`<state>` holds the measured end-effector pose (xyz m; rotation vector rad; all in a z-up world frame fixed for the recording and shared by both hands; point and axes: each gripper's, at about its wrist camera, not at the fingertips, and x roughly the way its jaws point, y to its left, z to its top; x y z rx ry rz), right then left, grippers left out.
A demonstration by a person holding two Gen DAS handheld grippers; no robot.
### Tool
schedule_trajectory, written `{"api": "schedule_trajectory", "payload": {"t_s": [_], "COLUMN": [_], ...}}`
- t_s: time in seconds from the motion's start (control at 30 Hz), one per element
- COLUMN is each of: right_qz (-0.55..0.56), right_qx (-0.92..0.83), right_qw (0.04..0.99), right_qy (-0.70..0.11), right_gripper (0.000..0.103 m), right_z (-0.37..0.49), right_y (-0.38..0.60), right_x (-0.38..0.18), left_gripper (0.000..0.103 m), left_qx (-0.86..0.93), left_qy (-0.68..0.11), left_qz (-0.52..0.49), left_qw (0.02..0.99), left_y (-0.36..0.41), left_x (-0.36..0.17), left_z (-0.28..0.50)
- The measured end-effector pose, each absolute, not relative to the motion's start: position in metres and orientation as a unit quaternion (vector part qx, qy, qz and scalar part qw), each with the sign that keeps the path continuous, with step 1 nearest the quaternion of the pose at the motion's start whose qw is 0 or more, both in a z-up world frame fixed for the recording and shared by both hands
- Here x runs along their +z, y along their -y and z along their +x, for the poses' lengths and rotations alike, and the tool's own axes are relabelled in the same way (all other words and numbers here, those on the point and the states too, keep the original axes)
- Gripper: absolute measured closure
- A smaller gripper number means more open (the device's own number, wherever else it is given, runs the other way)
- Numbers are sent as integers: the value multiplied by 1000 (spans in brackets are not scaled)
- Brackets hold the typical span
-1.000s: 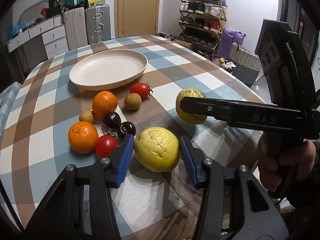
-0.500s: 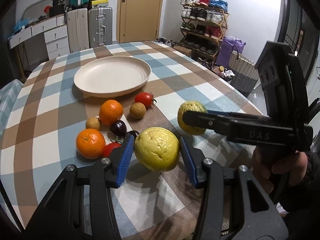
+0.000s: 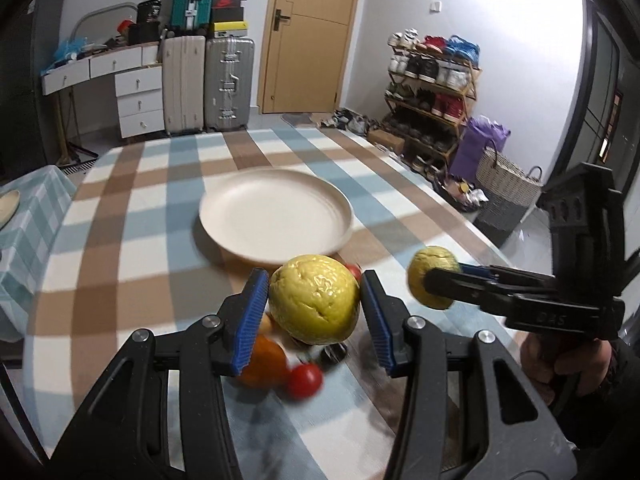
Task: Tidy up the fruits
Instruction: 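Carry both fruits onto the white plate and open both grippers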
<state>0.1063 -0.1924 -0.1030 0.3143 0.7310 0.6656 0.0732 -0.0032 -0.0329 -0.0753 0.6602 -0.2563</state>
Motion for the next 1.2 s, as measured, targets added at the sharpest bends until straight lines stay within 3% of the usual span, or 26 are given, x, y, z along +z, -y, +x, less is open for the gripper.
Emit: {"api": "schedule_trajectory", "payload": {"t_s": [0.4,0.87,0.97,1.2], "right_qz": [138,140,147,164], "right_qx": [347,367,366,355], "right_qw": [865,840,833,820], "right_qy": [-334,-375,-387,-419], "right_gripper": [56,56,56,56], "right_z": [188,306,327,358], "right_y": [178,139,130,118], "right_x": [-57,-70,-83,-115], "left_gripper": [58,59,79,79], "left_qx": [-122,-139,-145,-150], "left_qy": [-335,-381,-390,-401], "left_qz": [-51,-74,-77,-72], "left_qw": [933,911,906,901], "left_y": [-27,-41,-44,-46], "left_x": [-1,-53,-64,-90], "left_z": [180,322,339,363]}}
